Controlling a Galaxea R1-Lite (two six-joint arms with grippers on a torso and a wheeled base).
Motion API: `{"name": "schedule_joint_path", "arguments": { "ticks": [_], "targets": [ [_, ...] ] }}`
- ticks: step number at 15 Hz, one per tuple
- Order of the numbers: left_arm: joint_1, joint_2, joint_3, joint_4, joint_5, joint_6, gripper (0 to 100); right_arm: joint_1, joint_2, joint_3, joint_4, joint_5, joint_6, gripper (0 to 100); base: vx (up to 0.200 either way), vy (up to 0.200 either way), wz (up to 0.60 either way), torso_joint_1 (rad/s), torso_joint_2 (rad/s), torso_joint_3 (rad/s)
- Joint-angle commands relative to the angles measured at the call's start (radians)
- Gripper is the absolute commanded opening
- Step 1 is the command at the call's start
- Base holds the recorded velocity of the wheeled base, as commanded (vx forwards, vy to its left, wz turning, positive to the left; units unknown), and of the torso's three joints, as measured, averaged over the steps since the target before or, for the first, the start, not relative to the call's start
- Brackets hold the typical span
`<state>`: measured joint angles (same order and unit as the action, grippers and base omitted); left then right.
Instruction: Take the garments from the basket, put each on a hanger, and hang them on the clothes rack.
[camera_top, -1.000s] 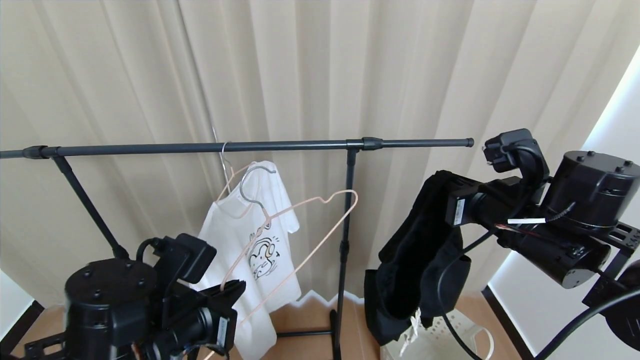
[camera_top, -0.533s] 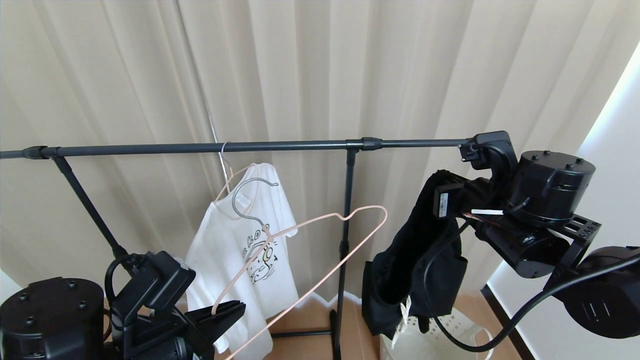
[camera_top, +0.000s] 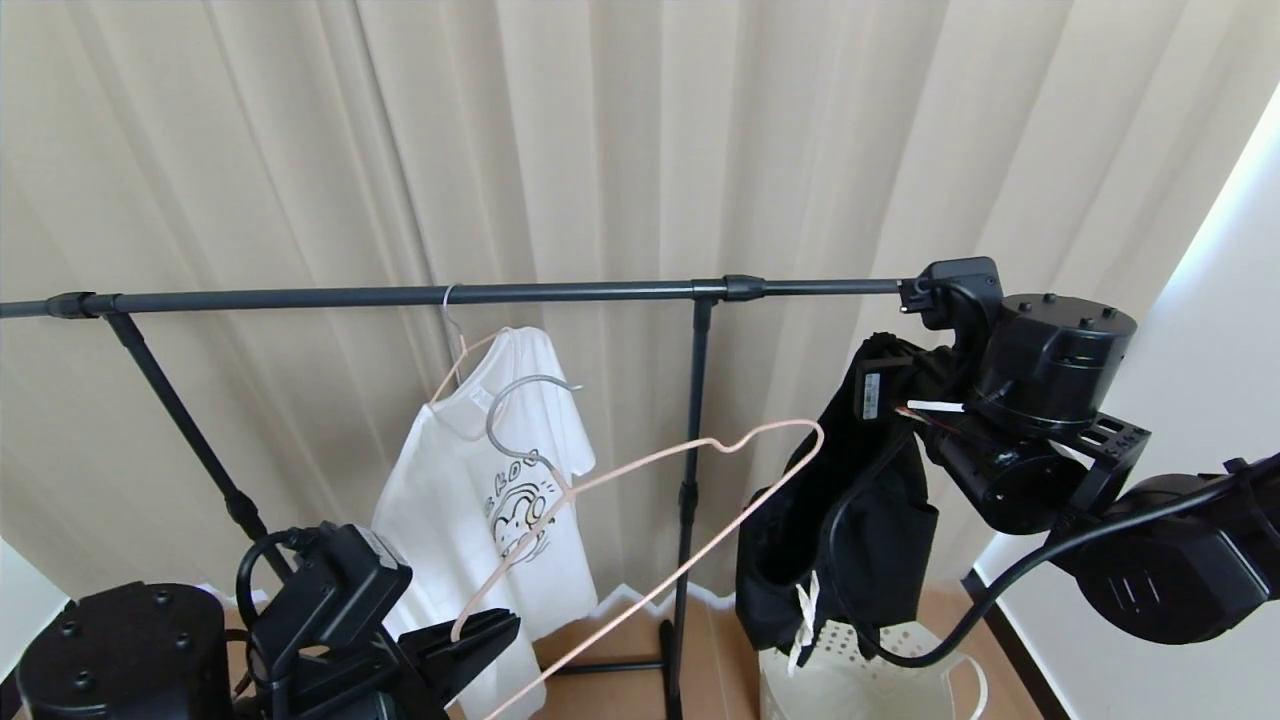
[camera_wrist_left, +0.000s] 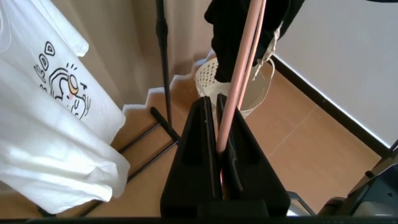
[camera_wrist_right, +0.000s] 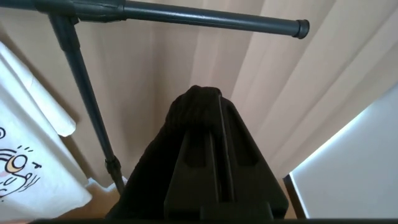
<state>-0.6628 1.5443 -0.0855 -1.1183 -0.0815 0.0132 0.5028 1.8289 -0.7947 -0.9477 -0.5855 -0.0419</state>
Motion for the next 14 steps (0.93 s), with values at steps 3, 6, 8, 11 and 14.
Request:
{"name": "schedule_joint_path", "arguments": {
  "ticks": [3, 6, 8, 11, 14],
  "targets": [
    [-0.003, 0.145, -0.019, -0.074, -0.014, 0.033, 0, 0.000, 0.009, -0.008, 0.000, 0.000, 0.000, 0, 0.000, 0.000, 0.00, 0.000, 0.00, 0.000],
    [-0.003, 0.215, -0.077, -0.098, -0.011, 0.042, 0, 0.014, 0.003, -0.001, -0.002, -0.004, 0.000, 0, 0.000, 0.000, 0.00, 0.000, 0.00, 0.000],
    [-0.001, 0.281, -0.128, -0.132, -0.009, 0.040, 0, 0.053, -0.005, 0.008, 0.000, -0.016, 0.002, 0, 0.000, 0.000, 0.00, 0.000, 0.00, 0.000],
    [0.000, 0.339, -0.152, -0.199, 0.009, 0.040, 0, 0.092, -0.003, 0.022, 0.000, -0.036, 0.002, 0, 0.000, 0.000, 0.00, 0.000, 0.00, 0.000],
    [0.000, 0.387, -0.148, -0.298, 0.020, 0.040, 0, 0.160, -0.002, 0.035, 0.000, -0.036, 0.004, 0, 0.000, 0.000, 0.00, 0.000, 0.00, 0.000]
  ]
}}
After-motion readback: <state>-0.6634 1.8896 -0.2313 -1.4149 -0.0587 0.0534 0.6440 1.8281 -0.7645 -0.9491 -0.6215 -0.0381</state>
